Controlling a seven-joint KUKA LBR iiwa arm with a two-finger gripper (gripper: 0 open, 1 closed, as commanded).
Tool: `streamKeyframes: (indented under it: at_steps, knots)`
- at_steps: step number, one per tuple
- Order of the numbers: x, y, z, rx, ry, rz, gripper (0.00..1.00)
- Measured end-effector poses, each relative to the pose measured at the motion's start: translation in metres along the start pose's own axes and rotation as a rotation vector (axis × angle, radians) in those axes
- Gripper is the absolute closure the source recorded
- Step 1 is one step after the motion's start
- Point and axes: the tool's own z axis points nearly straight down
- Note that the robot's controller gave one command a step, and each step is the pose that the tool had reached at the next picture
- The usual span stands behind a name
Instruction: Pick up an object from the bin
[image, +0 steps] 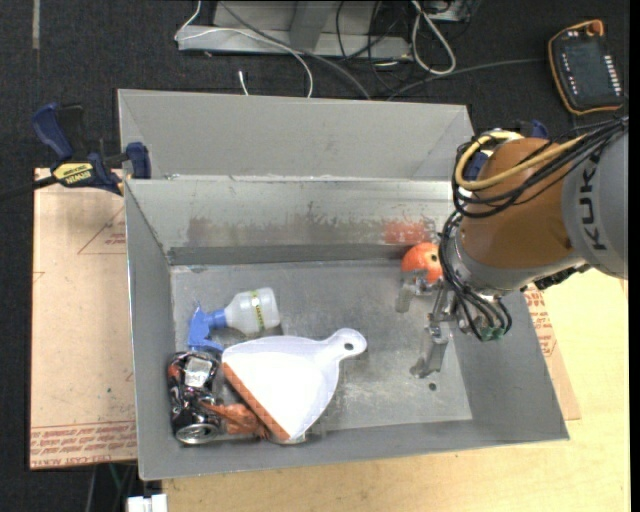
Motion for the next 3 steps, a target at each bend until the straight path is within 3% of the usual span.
streamKeyframes:
  at_steps: [1, 2, 3]
  knots:
    - [-0.002, 0.0, -0.004, 0.001, -0.008, -0.002, 0.0]
    - [0.002, 0.064, 0.095, 0.001, -0.008, -0.512, 0.0]
    - [0.011, 0.096, 0.026, 0.0, -0.011, -0.288, 0.0]
